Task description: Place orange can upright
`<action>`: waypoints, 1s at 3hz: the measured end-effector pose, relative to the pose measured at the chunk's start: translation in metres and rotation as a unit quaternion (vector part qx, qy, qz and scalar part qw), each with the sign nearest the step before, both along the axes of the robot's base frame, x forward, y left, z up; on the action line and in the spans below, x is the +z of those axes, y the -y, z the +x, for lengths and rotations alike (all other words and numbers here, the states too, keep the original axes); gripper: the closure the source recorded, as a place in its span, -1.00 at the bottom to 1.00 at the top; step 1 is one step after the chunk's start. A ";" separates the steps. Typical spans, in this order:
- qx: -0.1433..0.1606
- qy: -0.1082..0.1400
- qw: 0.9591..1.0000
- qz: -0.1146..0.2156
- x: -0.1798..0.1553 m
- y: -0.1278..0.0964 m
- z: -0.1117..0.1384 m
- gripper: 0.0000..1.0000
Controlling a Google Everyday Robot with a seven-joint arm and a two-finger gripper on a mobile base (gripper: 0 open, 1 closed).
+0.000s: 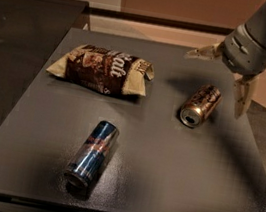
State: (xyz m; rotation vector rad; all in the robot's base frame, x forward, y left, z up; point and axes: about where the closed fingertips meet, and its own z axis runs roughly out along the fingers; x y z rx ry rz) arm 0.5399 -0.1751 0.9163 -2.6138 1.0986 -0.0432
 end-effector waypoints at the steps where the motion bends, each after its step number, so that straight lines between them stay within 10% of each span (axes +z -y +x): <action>1: 0.049 0.013 0.998 -0.031 -0.018 0.002 0.001 -1.00; 3: 0.113 0.001 0.989 -0.097 -0.045 0.011 0.003 -1.00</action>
Offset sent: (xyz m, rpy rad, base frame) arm 0.0015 -0.0193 -0.0463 -0.2318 -0.0024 0.2561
